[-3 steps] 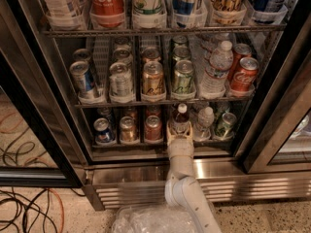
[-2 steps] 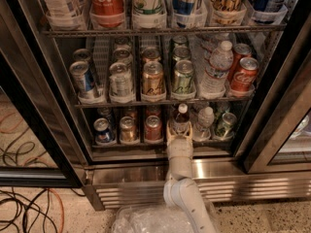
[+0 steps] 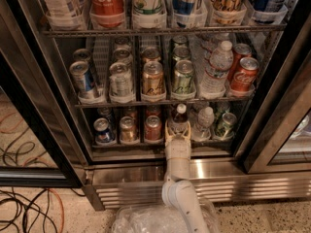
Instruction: Pick blue plastic bottle from bottom shelf of fridge
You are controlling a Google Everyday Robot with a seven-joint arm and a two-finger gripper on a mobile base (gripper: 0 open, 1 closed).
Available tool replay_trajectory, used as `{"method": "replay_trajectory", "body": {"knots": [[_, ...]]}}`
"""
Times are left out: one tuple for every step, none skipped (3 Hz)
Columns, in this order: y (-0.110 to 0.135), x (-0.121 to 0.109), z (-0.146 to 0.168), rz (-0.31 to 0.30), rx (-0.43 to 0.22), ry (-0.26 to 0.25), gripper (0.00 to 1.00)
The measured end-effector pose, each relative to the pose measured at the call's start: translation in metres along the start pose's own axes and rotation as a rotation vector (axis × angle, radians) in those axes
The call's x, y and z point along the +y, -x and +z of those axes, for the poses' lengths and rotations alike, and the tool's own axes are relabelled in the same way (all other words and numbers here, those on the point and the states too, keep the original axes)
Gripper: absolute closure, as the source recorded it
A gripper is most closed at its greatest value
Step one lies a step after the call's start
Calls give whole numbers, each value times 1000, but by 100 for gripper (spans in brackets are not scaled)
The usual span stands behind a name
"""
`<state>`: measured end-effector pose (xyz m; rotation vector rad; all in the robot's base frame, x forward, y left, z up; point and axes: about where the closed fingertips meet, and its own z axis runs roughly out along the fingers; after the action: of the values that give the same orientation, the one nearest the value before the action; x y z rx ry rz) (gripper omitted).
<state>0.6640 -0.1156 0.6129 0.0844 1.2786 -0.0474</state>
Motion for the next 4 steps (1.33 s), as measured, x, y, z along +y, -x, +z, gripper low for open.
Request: {"method": "replay_trajectory", "body": {"knots": [[15, 3, -9, -27, -56, 19, 100], [22, -3, -17, -39, -52, 18, 100], [32, -10, -23, -80, -27, 42, 100], [37, -19, -36, -201, 28, 98, 100]]}}
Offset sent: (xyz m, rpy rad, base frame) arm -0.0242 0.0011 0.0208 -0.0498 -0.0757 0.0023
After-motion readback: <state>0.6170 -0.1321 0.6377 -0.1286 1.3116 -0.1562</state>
